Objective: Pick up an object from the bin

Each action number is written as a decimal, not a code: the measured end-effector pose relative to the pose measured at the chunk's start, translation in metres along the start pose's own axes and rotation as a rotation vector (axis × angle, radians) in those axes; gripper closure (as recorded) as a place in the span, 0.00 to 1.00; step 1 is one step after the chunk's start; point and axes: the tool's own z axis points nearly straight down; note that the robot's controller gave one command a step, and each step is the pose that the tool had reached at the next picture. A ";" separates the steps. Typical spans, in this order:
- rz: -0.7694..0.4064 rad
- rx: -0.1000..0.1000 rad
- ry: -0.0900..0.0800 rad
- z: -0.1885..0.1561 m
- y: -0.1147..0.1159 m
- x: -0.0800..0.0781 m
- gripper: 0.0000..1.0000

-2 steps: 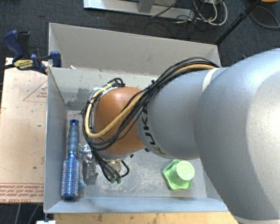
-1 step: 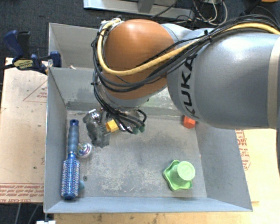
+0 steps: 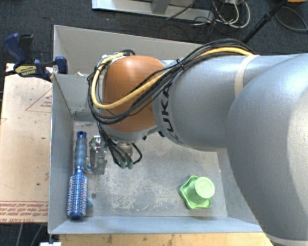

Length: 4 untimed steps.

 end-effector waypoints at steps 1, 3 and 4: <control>0.000 -0.001 -0.004 -0.002 0.000 -0.001 0.00; -0.681 0.001 -0.014 0.081 0.014 -0.006 0.00; -1.184 0.027 -0.058 0.081 0.013 0.005 0.00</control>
Offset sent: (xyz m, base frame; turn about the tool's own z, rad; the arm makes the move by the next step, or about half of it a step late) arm 0.0000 0.0000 0.0000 0.0000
